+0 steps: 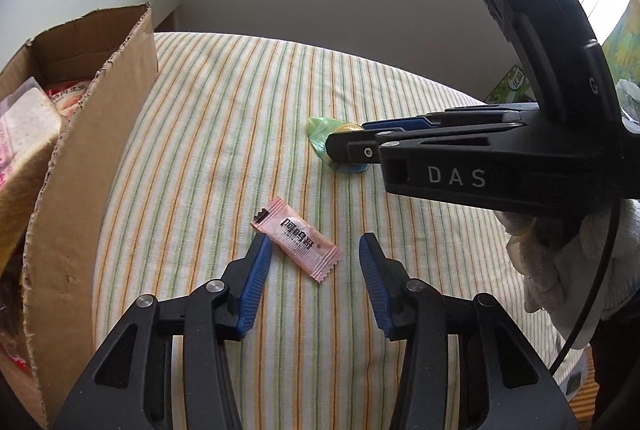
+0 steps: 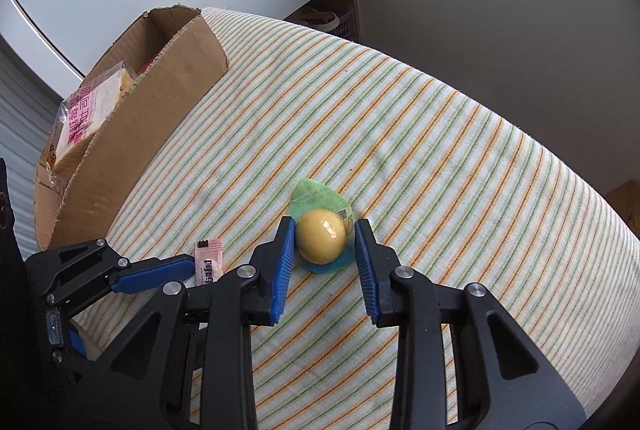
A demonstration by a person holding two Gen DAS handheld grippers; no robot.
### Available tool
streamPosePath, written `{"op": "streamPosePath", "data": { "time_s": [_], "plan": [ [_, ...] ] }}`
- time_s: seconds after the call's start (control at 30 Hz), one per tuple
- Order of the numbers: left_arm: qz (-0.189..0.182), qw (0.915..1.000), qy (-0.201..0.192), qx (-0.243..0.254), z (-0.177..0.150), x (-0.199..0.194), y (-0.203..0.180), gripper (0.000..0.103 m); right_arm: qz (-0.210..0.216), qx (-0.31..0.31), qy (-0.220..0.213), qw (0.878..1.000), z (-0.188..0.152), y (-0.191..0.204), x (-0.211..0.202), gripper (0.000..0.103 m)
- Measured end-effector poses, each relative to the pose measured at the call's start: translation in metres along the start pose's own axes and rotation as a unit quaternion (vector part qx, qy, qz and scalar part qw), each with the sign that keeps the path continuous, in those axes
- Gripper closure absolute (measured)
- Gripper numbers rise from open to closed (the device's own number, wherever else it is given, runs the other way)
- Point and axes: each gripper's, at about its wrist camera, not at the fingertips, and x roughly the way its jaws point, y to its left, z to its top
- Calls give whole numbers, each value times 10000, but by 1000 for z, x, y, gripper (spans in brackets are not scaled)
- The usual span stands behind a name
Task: Organize snacks
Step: 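Grasp the yellow ball candy with the right gripper while the left gripper grasps the pink wrapper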
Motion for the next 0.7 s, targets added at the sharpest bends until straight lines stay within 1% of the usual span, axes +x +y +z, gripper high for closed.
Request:
{"op": "streamPosePath", "data": {
  "time_s": [0.07, 0.17, 0.2, 0.27, 0.3, 0.37, 0.4, 0.6, 0.63, 0.7],
  "plan": [
    [54, 9999, 4, 93, 2, 1, -4, 59, 17, 71, -11, 10000, -3, -7, -3, 72],
    [177, 9992, -2, 367, 3, 4, -13, 59, 5, 97, -21, 10000, -8, -8, -6, 72],
    [234, 9987, -7, 462, 5, 11, -16, 62, -1, 97, -22, 10000, -9, -9, -7, 72],
    [355, 9975, -43, 610, 4, 13, -21, 71, -30, 86, -19, 10000, -11, -14, -10, 72],
    [387, 9972, -60, 640, 3, 13, -22, 72, -47, 80, -20, 10000, -12, -13, -10, 72],
    [427, 9969, -87, 656, 2, 12, -22, 82, -76, 84, -33, 9999, -17, -14, -14, 72],
    [429, 9968, -93, 667, 1, 11, -22, 84, -90, 93, -38, 9999, -17, -14, -14, 72],
    [441, 9952, -106, 868, -6, 9, -30, 85, -187, 106, -32, 9998, -20, -15, -15, 73],
    [472, 9944, -134, 937, -13, 2, -33, 85, -212, 104, -32, 9997, -22, -14, -16, 73],
    [481, 9935, -139, 1021, -16, -1, -35, 85, -238, 122, -32, 9996, -25, -13, -17, 73]
  ]
}}
